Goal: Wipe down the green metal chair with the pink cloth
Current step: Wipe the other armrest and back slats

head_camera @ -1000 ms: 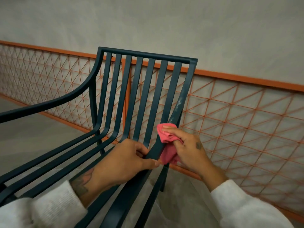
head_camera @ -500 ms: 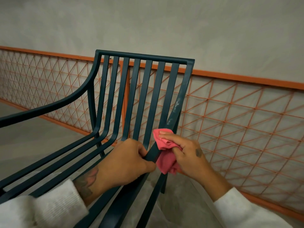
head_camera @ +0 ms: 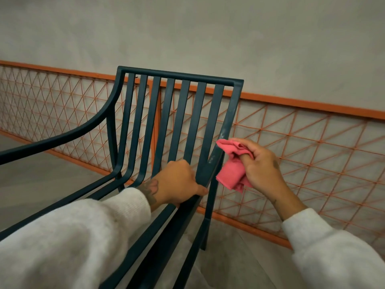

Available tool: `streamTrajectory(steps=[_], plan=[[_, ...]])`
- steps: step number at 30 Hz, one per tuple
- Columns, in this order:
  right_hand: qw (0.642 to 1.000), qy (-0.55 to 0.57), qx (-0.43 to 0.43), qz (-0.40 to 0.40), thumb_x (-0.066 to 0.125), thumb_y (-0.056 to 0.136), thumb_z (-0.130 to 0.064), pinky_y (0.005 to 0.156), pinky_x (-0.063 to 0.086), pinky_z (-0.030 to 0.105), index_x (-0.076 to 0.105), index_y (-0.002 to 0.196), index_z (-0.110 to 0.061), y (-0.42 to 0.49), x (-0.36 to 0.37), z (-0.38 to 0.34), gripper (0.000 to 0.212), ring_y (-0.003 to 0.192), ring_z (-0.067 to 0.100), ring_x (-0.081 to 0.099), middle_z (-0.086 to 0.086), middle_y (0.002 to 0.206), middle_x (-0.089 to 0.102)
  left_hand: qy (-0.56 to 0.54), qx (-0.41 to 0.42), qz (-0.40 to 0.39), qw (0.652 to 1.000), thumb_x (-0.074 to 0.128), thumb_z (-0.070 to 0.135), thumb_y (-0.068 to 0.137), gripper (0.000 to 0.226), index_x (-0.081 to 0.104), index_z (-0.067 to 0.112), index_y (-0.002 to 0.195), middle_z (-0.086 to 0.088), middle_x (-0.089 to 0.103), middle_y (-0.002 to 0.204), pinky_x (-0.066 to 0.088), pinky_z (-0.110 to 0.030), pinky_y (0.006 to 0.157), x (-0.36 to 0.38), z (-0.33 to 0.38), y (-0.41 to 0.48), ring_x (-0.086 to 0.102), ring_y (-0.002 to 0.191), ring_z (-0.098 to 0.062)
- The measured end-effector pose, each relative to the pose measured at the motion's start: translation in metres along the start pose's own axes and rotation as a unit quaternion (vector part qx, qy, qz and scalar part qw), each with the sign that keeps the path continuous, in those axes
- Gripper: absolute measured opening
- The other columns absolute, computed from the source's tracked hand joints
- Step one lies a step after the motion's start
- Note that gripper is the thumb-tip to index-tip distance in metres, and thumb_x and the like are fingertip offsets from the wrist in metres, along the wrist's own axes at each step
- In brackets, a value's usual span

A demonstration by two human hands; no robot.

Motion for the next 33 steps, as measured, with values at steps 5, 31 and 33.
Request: streamTrajectory(steps=[5, 31, 33], plan=[[0.983, -0.143, -0.04, -0.107, 0.041, 0.098, -0.002, 0.054, 0.058, 0.025, 0.056, 0.132, -0.042, 0.015, 0.047, 0.01, 0.054, 0.073, 0.014, 0.066, 0.006, 0.129, 0.062, 0.019, -0.001, 0.011, 1.0, 0.072, 0.042, 0.086, 0.041, 0.073, 0.001, 0.087, -0.012, 0.073, 0.085, 0.058, -0.028, 0.069, 0.0, -0.002, 0.002, 0.069, 0.076, -0.019], [0.99, -0.08, -0.046, -0.107, 0.038, 0.091, 0.013, 0.093, 0.047, 0.012, 0.065, 0.126, -0.028, 0.011, 0.051, 0.015, 0.06, 0.108, -0.013, 0.056, -0.012, 0.137, 0.054, -0.041, -0.017, -0.012, 0.999, 0.075, 0.044, 0.083, 0.046, 0.072, 0.0, 0.092, -0.016, 0.073, 0.092, 0.061, -0.032, 0.064, 0.007, -0.016, 0.002, 0.071, 0.079, -0.024], [0.989, -0.073, -0.042, -0.118, 0.039, 0.092, 0.014, 0.101, 0.039, 0.007, 0.065, 0.125, -0.024, -0.005, 0.062, 0.012, 0.057, 0.107, -0.025, 0.047, -0.013, 0.134, 0.055, -0.056, -0.028, -0.027, 0.998, 0.076, 0.041, 0.083, 0.042, 0.071, 0.0, 0.091, -0.014, 0.072, 0.089, 0.061, -0.031, 0.058, 0.009, -0.017, 0.003, 0.071, 0.075, -0.022]])
Point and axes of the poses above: each hand's wrist, its own y-axis towards the middle knuckle, its own x-axis out of the palm, z = x × y, the point moved 9 cm from there along y, towards the middle knuckle
